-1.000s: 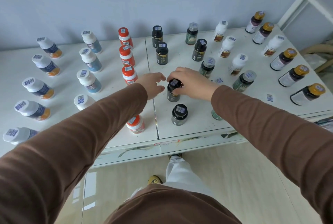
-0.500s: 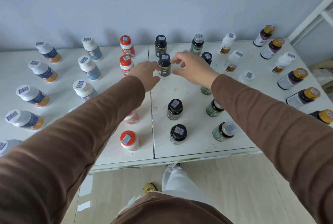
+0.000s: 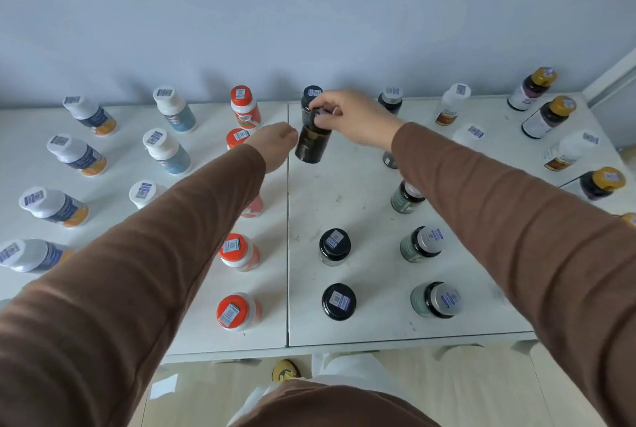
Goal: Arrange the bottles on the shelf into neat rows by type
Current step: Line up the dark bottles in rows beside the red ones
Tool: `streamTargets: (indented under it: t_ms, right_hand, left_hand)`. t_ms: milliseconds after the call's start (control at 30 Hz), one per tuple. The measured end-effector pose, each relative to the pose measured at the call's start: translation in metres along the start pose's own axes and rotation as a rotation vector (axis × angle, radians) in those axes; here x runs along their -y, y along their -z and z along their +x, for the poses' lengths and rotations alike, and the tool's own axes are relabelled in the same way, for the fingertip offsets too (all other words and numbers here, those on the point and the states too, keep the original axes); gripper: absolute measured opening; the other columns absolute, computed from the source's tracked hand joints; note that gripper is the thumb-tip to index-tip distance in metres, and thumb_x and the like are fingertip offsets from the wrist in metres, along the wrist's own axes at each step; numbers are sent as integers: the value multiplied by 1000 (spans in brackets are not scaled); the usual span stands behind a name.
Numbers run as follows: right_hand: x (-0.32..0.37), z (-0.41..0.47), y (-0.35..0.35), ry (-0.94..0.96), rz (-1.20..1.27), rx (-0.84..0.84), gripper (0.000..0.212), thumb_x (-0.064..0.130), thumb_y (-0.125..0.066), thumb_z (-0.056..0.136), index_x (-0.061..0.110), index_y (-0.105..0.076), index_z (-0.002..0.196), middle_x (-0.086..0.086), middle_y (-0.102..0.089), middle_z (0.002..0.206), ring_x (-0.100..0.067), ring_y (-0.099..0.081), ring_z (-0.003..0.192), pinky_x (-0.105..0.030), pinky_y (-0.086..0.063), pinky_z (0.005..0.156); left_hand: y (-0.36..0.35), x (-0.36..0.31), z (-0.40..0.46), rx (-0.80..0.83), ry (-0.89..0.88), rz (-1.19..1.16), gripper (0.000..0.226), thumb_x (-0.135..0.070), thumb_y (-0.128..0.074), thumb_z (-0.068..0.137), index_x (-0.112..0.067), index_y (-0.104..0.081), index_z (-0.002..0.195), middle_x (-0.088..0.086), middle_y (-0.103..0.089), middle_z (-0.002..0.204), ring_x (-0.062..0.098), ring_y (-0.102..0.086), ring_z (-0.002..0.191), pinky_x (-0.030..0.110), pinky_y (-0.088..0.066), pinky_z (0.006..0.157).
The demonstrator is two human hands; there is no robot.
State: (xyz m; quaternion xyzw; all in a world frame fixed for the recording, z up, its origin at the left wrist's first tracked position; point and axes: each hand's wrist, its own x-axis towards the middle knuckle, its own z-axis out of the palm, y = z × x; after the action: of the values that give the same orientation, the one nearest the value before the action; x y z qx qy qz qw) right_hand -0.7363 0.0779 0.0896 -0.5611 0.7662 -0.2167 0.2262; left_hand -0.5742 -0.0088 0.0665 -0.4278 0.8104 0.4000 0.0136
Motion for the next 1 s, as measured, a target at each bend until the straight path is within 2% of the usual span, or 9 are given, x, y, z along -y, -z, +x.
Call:
streamTargets:
  t_ms: [67, 167, 300, 400, 500, 567, 667, 800, 1000]
  right_hand:
    - [6, 0, 17, -59, 170, -27, 27, 37, -63, 90, 17, -71, 107, 0, -67, 93, -11, -58, 74, -32, -48, 77]
    - [17, 1, 35, -160, 344, -88, 44, 53, -65, 83, 10, -68, 85, 1, -62, 73, -13, -54, 63, -29, -48, 65]
    - [27, 0, 40, -229, 421, -119, 48, 63, -64, 80, 16, -53, 77, 3, -56, 64, -12, -47, 55, -24, -39, 56]
    - [29, -6, 41, -241, 459, -72, 47, 62, -63, 83, 16, -55, 81, 3, -56, 68, -12, -46, 58, -24, -38, 56]
    - [26, -16, 37, -171, 439, -39, 42, 53, -66, 85, 12, -65, 89, 5, -59, 74, -9, -52, 64, -22, -44, 59]
    - [22, -25, 31, -61, 347, -76, 35, 44, -71, 83, 11, -67, 94, 5, -61, 79, -9, -54, 67, -26, -46, 64]
    - [16, -45, 19, 66, 153, -56, 28, 35, -74, 78, 15, -67, 95, 3, -62, 91, -14, -60, 82, -30, -45, 75]
    - [8, -66, -11, 94, -100, 77, 33, 34, -73, 79, 24, -65, 110, 4, -55, 103, -17, -55, 93, -30, -38, 75]
    - [3, -74, -46, 125, -224, 167, 36, 30, -68, 82, 22, -60, 116, 0, -50, 105, -22, -53, 93, -32, -39, 75]
  left_hand:
    - [4, -6, -6, 110, 116, -418, 43, -40, -33, 100, -9, -59, 115, 15, -67, 109, 26, -66, 93, 33, -52, 78]
    - [14, -11, -7, 372, 164, -860, 61, -54, -23, 99, -8, -60, 115, 15, -69, 92, 23, -65, 77, 32, -53, 77]
    - [16, -16, -6, 507, 149, -1015, 65, -56, -20, 98, -5, -60, 102, 10, -59, 72, 20, -55, 63, 27, -52, 64]
    - [17, -16, -9, 504, 129, -1004, 61, -54, -22, 98, -7, -60, 104, 11, -61, 77, 20, -56, 68, 29, -52, 71]
    - [15, -9, -10, 422, 57, -919, 46, -46, -30, 100, -13, -61, 112, 14, -67, 97, 22, -62, 85, 37, -49, 92]
    - [11, -4, -14, 398, -26, -805, 33, -36, -38, 101, -16, -59, 117, 8, -66, 106, 20, -61, 97, 39, -45, 101]
    - [7, 3, -21, 413, -107, -443, 27, -23, -47, 99, -18, -55, 124, 4, -63, 113, 16, -57, 107, 39, -42, 105]
    - [1, 5, -25, 300, -213, 178, 32, -23, -53, 94, -18, -56, 126, 5, -61, 128, 22, -55, 117, 38, -39, 107]
    - [-2, 3, -24, 227, -205, 313, 35, -32, -53, 93, -22, -54, 127, 3, -57, 133, 22, -53, 120, 40, -40, 107]
